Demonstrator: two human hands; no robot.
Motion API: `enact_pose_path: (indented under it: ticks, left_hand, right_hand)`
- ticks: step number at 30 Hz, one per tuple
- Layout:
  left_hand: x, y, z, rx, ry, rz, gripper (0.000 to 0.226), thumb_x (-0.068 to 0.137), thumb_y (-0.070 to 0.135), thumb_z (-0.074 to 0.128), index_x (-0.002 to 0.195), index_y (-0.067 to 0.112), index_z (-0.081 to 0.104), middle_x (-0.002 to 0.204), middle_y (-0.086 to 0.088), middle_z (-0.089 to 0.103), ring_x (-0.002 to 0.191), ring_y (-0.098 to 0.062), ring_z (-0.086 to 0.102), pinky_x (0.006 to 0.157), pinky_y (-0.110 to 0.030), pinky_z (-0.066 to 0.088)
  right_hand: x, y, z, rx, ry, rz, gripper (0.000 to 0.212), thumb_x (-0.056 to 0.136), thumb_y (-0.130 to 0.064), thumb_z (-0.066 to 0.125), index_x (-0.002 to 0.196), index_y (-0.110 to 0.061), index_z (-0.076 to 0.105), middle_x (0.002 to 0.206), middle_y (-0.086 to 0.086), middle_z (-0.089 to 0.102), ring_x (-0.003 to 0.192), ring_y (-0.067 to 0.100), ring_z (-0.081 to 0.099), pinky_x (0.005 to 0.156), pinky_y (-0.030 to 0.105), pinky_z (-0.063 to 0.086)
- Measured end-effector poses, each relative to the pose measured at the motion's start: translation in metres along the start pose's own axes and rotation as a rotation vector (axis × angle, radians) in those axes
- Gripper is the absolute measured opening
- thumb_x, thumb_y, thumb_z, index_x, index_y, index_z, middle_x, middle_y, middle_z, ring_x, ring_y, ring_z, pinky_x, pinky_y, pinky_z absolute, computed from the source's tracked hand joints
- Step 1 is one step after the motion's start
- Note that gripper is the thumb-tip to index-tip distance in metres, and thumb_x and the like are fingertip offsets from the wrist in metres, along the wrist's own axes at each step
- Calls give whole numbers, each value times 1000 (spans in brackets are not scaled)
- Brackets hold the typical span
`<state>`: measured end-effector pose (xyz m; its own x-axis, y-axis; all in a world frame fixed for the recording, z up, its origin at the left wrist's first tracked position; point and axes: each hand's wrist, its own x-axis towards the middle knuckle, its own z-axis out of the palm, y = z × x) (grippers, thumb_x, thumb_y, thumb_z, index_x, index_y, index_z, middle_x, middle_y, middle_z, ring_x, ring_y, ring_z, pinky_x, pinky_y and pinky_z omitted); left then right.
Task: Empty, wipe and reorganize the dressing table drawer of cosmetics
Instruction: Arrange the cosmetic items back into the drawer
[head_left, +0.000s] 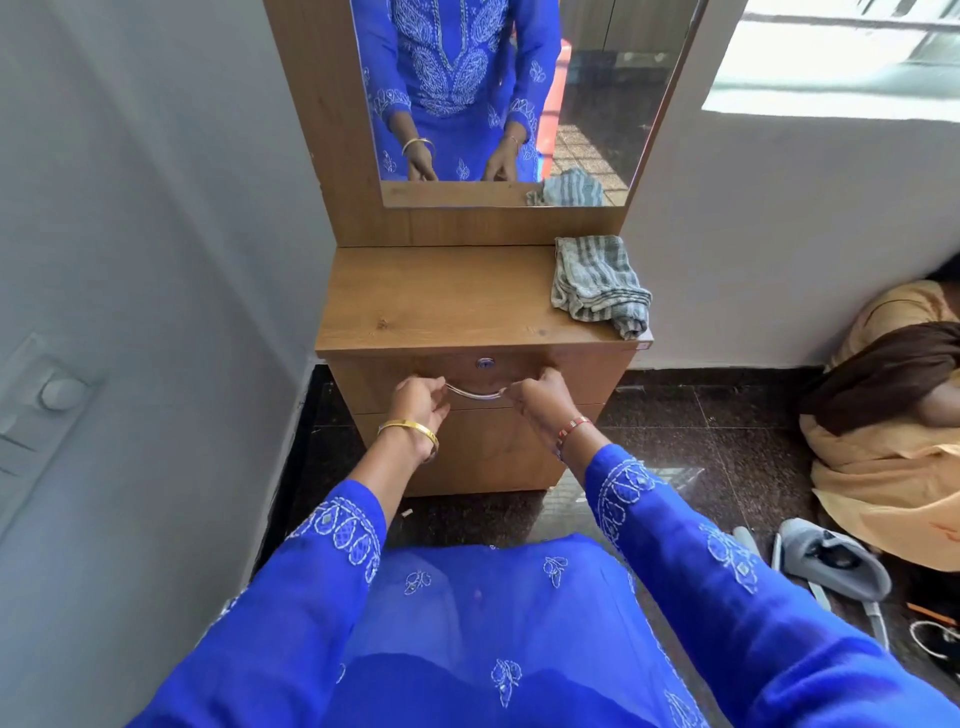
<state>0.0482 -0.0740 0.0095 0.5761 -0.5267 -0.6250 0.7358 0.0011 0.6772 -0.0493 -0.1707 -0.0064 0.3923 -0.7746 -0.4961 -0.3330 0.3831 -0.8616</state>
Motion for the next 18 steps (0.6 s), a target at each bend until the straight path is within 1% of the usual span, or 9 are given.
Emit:
enact_pose_path:
  ticks: [1,4,7,9,10,12,14,16,18]
  left_hand:
    - [1,1,0,13,-23,-6,20,90,-8,37,94,5,52,84,-5,54,87,-15,55,112,-43,31]
    - [2,-2,-4,55,-43,5,35,90,-7,39,122,4,47,103,-8,59,98,-18,56,112,-43,31]
    - [-1,-7,-7,96,-14,28,46,91,-6,39,136,4,34,83,1,54,83,-12,54,108,-41,32]
    - [-3,-6,-9,97,8,41,46,92,-4,38,137,3,33,81,1,51,78,-12,52,104,-39,35]
    - [-6,-5,-10,98,11,48,44,92,-4,38,135,3,35,82,1,51,81,-14,54,103,-39,35]
    - [-14,-2,-12,119,-6,74,39,93,-2,39,132,2,39,92,-1,55,102,-22,56,103,-39,36]
    - [-25,1,-14,164,-18,119,38,94,-1,38,132,2,41,120,-10,56,123,-29,49,105,-39,35]
    - [-33,1,-16,230,-24,190,38,94,-1,38,132,2,43,135,-17,48,127,-30,46,106,-38,36]
    - [-40,2,-16,295,-31,262,36,93,2,41,129,2,48,134,-18,50,124,-29,49,103,-35,39]
  right_hand:
    - [3,1,2,-2,-1,0,30,71,3,65,83,-14,44,103,17,58,92,24,55,81,35,44]
    - [5,8,4,31,-6,-41,36,66,-3,66,94,-13,45,107,17,60,99,27,58,89,38,47]
    - [-2,12,1,75,-1,-59,35,74,-8,67,103,-15,49,115,15,61,101,23,58,90,35,45]
    - [-13,9,1,97,20,-80,44,85,-15,62,124,-9,45,127,14,56,114,24,55,104,37,41]
    - [-20,6,0,94,33,-100,51,88,-19,59,133,-5,39,132,13,52,121,24,51,109,39,38]
    - [-34,2,1,36,52,-168,56,93,-23,52,140,-2,31,142,12,42,131,24,42,113,38,31]
    - [-48,-1,2,-24,64,-215,60,96,-26,47,144,0,22,150,12,31,139,22,30,115,31,24]
    - [-58,1,4,-59,73,-269,60,98,-25,44,146,-1,17,152,11,28,141,20,27,110,23,22]
    - [-68,2,9,-84,128,-327,58,98,-25,43,146,-3,21,151,10,32,139,18,30,106,18,22]
